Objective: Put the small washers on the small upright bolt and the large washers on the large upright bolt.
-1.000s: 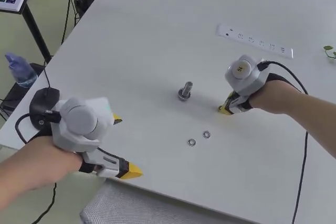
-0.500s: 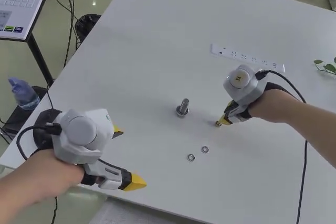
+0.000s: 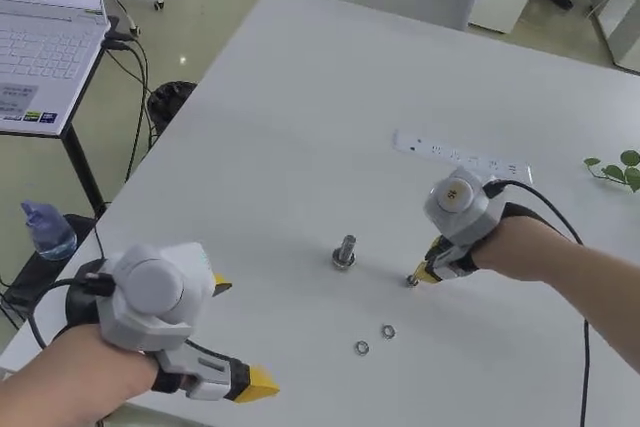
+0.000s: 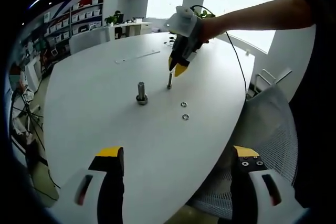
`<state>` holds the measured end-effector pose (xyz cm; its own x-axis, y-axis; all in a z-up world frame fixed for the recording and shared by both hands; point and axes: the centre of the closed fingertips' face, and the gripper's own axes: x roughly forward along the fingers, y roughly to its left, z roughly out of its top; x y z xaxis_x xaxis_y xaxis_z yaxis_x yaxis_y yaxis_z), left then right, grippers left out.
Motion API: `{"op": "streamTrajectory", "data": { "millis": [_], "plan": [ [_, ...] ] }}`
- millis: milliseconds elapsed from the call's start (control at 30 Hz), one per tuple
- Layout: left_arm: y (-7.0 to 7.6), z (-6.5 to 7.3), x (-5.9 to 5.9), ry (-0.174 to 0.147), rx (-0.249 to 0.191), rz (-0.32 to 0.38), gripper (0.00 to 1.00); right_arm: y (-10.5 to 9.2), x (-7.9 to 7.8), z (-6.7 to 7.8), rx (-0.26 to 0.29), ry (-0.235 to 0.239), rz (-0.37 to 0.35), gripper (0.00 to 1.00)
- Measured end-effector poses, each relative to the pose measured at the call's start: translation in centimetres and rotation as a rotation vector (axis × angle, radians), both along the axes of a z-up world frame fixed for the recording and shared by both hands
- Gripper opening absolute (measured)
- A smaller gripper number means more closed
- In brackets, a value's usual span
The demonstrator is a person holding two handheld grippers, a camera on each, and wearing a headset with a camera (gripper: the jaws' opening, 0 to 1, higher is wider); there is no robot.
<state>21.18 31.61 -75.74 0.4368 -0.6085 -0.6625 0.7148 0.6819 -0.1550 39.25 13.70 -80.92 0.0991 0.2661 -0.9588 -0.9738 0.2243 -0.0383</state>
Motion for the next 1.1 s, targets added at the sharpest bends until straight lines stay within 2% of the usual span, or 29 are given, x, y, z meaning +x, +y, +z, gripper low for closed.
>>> {"op": "streamTrajectory", "data": {
  "millis": [100, 200, 400, 667, 767, 1100],
  "plan": [
    [-0.2, -0.1, -0.2, 0.004, 0.005, -0.006, 0.85, 0.1, -0.3, 0.0, 0.01, 0.002, -0.004, 0.22],
    [-0.4, -0.4, -0.3, 0.005, 0.015, -0.015, 0.86, 0.2, -1.2, -0.1, 0.016, 0.005, 0.004, 0.22],
    [0.3, -1.0, -0.2, 0.01, 0.042, -0.017, 0.88, 0.3, -2.8, -0.3, 0.017, 0.011, 0.021, 0.22],
    [0.4, -1.1, -0.2, 0.012, 0.041, -0.024, 0.88, 0.5, -5.0, -0.5, 0.039, 0.05, 0.031, 0.26],
    [0.3, -1.2, -0.5, 0.02, 0.05, -0.037, 0.88, 0.7, -5.6, -0.5, 0.046, 0.051, 0.035, 0.26],
    [-0.1, -1.4, -1.0, 0.018, 0.058, -0.048, 0.87, 1.0, -7.7, -1.1, 0.044, 0.068, 0.062, 0.26]
  ]
}}
